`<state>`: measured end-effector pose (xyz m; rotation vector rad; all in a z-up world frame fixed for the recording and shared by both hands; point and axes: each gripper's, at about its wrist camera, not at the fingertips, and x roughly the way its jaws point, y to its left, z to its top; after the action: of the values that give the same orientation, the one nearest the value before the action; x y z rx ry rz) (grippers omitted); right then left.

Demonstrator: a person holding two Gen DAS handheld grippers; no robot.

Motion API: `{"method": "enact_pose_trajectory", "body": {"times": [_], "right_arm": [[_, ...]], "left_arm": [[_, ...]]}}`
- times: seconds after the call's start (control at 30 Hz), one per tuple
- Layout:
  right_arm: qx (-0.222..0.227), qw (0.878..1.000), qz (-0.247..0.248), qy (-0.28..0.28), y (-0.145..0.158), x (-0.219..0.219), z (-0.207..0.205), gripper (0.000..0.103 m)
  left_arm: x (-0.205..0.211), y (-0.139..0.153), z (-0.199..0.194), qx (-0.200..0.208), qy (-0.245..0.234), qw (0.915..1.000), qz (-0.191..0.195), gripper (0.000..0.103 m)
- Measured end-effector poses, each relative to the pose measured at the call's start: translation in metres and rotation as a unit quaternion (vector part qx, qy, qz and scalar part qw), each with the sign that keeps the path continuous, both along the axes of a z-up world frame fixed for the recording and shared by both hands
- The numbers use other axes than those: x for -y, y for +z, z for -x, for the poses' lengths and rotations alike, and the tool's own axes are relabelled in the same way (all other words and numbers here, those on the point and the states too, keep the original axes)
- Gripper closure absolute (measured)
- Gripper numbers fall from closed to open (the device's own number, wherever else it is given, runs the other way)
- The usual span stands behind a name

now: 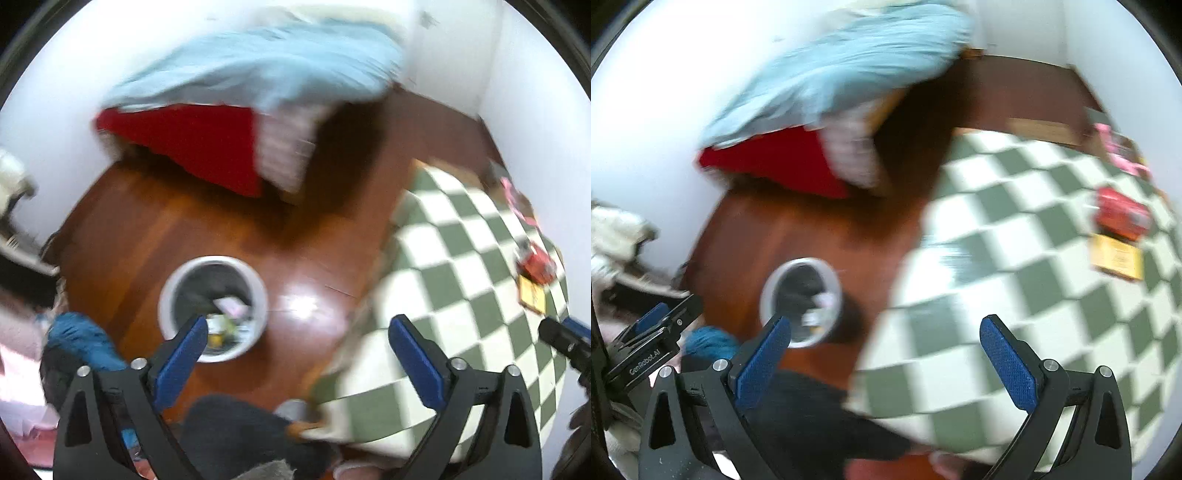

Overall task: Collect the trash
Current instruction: 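Move both tools back over the table, then grasp the red cola can with the right gripper while the left grasps the yellow box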

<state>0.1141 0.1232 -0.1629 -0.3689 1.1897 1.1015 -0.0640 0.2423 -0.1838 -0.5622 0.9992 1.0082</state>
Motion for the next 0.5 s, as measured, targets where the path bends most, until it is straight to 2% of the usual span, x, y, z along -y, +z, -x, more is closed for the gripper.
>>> {"method": "enact_pose_trajectory", "body": {"times": [0.1,0.23,0.37,0.5], "right_arm": [[0.040,0.998,0.045,-0.034,-0.012,0.026,-0.069,0.000],[0.103,0.988,0.110,-0.045,-0.032,0.039,-0.157,0.000],[0.121,0.979,0.159,-0.033,-0.064,0.032,-0.242,0.000],[0.145,0.970,0.195,0.014,-0.095,0.014,-0.289,0.000]], "left_arm": [[0.014,-0.033,-0.076,-0.012,-0.041,0.9989,0.021,0.001],[0.021,-0.087,-0.166,-0.030,-0.081,0.9934,0.075,0.001],[0.025,-0.124,-0.226,-0.047,-0.117,0.9868,0.101,0.001],[0.026,-0.135,-0.256,-0.065,-0.146,0.9835,0.085,0.001]]}}
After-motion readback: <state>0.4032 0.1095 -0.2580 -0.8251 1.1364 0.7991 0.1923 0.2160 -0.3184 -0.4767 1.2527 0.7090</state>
